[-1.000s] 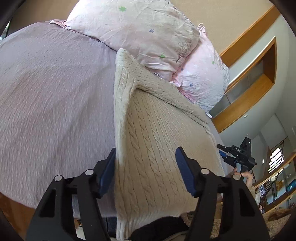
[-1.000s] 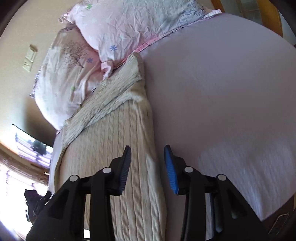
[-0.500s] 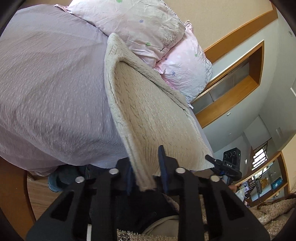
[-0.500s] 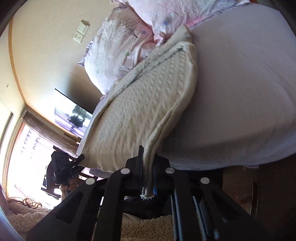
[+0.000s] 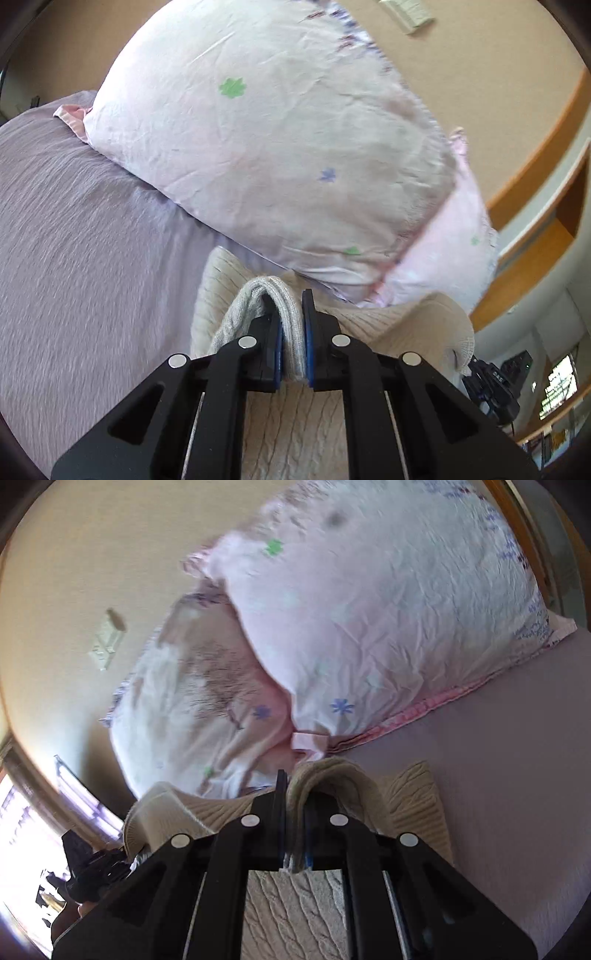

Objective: Fold small clothes

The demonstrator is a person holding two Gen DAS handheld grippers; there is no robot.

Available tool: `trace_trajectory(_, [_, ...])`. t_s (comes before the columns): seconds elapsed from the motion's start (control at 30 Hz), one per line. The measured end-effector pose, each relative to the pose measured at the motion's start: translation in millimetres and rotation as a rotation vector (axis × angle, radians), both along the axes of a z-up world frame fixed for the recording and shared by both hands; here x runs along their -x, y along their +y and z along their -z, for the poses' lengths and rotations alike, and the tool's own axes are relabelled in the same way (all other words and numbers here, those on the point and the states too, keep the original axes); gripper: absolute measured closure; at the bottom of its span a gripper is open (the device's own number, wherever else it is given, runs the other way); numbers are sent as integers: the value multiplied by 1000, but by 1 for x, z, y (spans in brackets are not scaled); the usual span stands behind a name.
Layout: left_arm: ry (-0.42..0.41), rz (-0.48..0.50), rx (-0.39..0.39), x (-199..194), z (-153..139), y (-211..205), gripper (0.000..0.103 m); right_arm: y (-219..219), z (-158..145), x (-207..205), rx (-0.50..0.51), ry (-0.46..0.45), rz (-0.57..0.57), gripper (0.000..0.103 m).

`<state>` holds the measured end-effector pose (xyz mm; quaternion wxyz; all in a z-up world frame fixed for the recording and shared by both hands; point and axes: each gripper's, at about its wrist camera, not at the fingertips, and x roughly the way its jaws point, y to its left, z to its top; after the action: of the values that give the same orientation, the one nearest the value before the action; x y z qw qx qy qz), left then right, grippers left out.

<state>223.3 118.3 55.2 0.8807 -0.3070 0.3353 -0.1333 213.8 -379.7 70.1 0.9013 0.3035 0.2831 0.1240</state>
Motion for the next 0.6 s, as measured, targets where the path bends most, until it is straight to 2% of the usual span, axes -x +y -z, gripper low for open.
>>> trace_trajectory(0.1, [122, -29, 26, -33, 36, 1, 95, -4, 35, -38, -21, 155, 58, 93])
trace_trajectory(0.17, [128, -28, 13, -37, 43, -1, 95, -6, 47, -40, -9, 184, 104, 79])
trace_trajectory(0.23, [113, 0, 8, -33, 40, -1, 88, -9, 47, -33, 16, 159, 160, 12])
trace_trajectory(0.27, [114, 18, 21, -30, 37, 2, 67, -12, 43, -26, 33, 144, 208, 4])
trace_trajectory(0.3, [111, 35, 40, -25, 33, 6, 32, -14, 39, -19, 41, 119, 235, 3])
trace_trajectory(0.33, [96, 28, 41, -18, 27, 11, 18, -17, 33, -13, 37, 82, 227, 3])
trace_trajectory(0.37, [74, -5, 13, -8, 22, 16, 8, -19, 27, -7, 38, 51, 220, 3])
trace_trajectory(0.4, [61, -27, -27, -1, 17, 20, 8, -20, 24, -2, 45, 22, 220, 2])
trace_trajectory(0.47, [86, 7, -72, 4, 18, 24, 12, -21, 22, 2, 48, -2, 200, 2])
trace_trajectory(0.5, [114, 22, -79, 4, 22, 26, 22, -21, 23, 2, 35, 2, 183, 2])
trace_trajectory(0.6, [212, 81, -32, 4, 42, 26, 37, -26, 29, -1, -4, 26, 153, 2])
